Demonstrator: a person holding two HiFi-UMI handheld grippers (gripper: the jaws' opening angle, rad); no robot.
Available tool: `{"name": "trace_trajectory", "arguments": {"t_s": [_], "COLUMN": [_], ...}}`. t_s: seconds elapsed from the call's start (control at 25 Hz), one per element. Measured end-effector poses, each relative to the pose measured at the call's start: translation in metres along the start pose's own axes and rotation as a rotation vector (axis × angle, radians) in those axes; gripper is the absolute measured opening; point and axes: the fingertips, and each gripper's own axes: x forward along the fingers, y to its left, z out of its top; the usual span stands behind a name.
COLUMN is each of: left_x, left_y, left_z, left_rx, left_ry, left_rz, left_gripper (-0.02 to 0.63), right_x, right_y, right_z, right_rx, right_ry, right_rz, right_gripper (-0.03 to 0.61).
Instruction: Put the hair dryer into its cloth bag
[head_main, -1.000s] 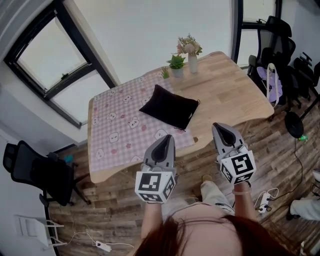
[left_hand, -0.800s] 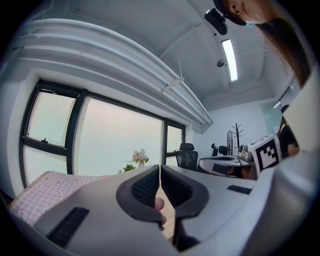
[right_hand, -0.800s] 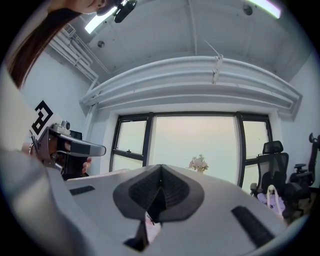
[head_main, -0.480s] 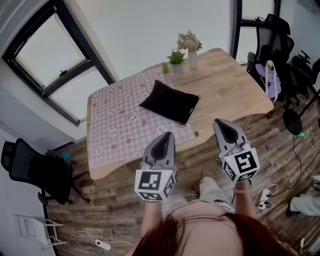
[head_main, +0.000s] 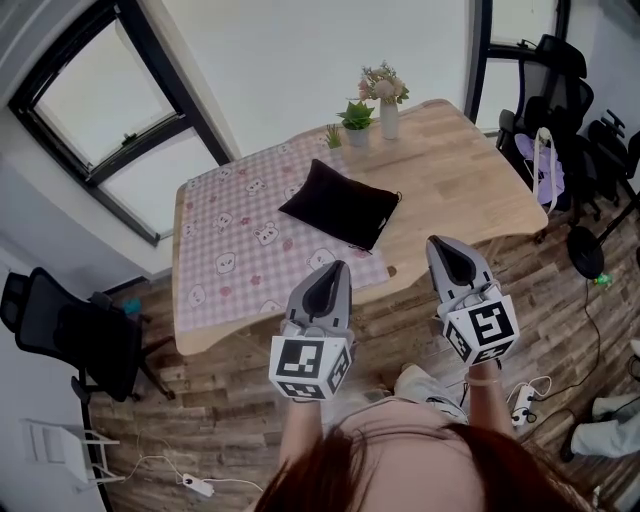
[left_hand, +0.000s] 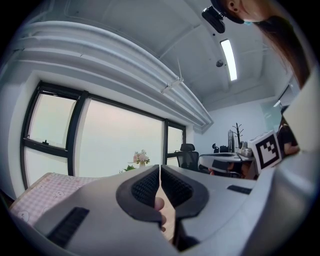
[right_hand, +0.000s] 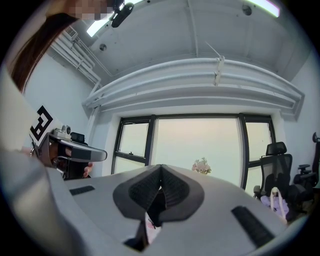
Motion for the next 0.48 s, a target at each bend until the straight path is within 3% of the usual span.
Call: {"name": "trace_trajectory", "arguments": {"t_s": [0.48], "left_x": [0.038], "left_y": [-0.027], "left_z": [0.011], "left_rx": [0.008], "left_ry": [0.018], "left_rz": [0.023], "left_gripper": [0.017], "right_x": [0.004], "right_y": [-0.035], "right_z": [0.008], "right_rx": [-0.018], "right_ry": [0.016], "right_rz": [0.063], "right_gripper": [0.000]}}
